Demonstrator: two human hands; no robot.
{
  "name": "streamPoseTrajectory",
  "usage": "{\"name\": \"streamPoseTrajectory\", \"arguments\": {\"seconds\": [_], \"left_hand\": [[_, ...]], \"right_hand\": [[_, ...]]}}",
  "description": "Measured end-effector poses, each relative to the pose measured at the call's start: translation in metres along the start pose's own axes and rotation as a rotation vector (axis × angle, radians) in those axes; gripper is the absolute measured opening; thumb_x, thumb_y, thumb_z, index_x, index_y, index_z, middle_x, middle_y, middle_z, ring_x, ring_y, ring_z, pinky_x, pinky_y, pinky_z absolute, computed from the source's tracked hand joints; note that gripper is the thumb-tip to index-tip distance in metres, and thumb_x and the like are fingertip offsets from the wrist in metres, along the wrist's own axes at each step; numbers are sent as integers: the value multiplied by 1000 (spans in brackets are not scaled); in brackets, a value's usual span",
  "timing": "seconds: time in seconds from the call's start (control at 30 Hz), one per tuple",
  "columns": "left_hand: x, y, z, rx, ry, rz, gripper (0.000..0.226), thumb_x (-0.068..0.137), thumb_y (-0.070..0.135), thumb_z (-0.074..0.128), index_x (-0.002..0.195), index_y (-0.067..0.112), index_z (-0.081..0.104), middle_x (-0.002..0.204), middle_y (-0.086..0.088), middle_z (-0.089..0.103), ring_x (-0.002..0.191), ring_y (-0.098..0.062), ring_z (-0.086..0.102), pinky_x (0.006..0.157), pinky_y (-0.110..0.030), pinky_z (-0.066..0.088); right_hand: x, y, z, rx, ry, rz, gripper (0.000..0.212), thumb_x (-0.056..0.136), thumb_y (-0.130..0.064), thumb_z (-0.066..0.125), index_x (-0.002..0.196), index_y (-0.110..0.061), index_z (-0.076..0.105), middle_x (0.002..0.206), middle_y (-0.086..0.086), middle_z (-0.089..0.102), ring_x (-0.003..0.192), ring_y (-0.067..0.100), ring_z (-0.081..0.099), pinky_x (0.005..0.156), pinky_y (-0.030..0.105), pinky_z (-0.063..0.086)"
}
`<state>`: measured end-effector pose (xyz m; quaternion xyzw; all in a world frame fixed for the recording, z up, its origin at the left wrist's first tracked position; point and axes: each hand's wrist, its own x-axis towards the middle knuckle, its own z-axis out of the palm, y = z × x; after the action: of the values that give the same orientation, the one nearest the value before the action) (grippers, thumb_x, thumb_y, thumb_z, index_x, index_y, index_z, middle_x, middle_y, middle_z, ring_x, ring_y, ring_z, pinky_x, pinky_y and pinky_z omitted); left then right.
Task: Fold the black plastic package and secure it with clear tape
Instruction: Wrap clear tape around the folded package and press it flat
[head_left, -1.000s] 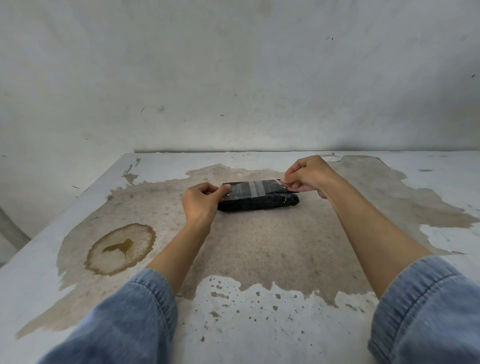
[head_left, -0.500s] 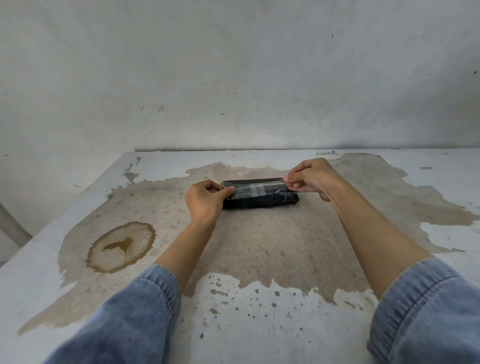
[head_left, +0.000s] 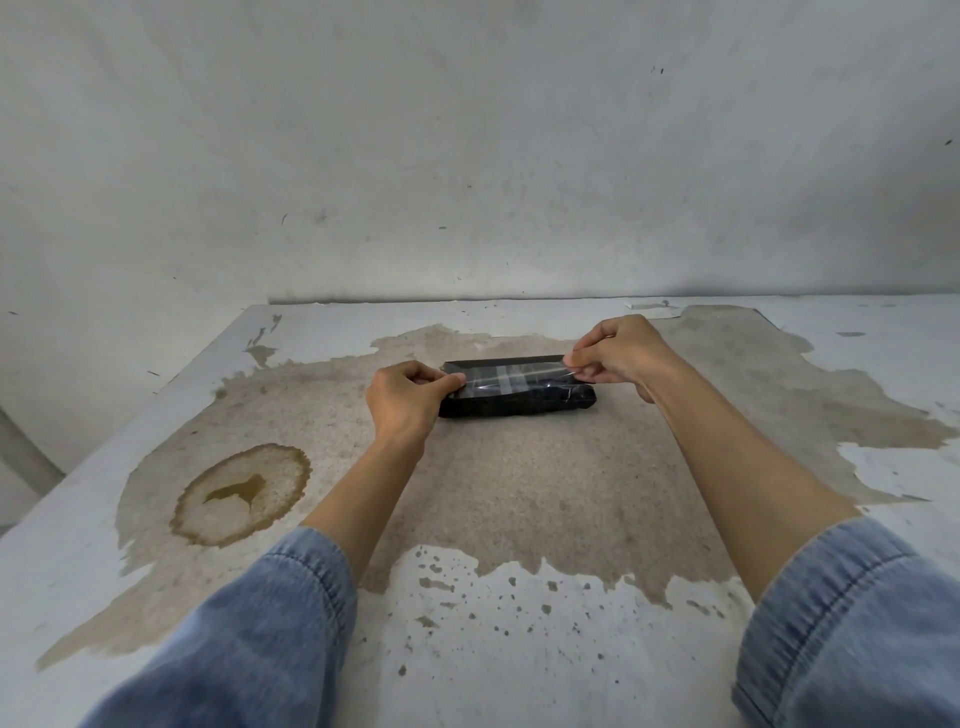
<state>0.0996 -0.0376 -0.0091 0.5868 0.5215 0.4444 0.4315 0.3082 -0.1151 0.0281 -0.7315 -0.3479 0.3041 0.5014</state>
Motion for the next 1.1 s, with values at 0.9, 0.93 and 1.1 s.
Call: {"name": "streamPoseTrajectory", "arguments": {"seconds": [0.9,0.93,1.1], "left_hand": [[13,6,2,233,-36,47,14,69,13,84,71,3,73,72,-7,69,62,-11,58,65,-28,53],[13,6,2,239,-40,48,14,69,12,84,71,3,73,72,-7,69,62,-11,58,65,-28,53],[16,8,1,254,-68,39,14,67,10,84,70,2,73,73,-7,69,65,-13,59,63,-25,51]], "right_hand": [[4,-8,5,-162,11,20,17,72,3,77,83,6,65,81,18,71,68,19,67,75,33,59],[4,-8,6,-165,11,21,17,72,3,77,83,6,65,81,18,71,68,19,67,75,33,59],[2,-9,6,-175,11,20,14,72,2,77,78,2,64,77,16,70,68,18,68,72,31,59]]}}
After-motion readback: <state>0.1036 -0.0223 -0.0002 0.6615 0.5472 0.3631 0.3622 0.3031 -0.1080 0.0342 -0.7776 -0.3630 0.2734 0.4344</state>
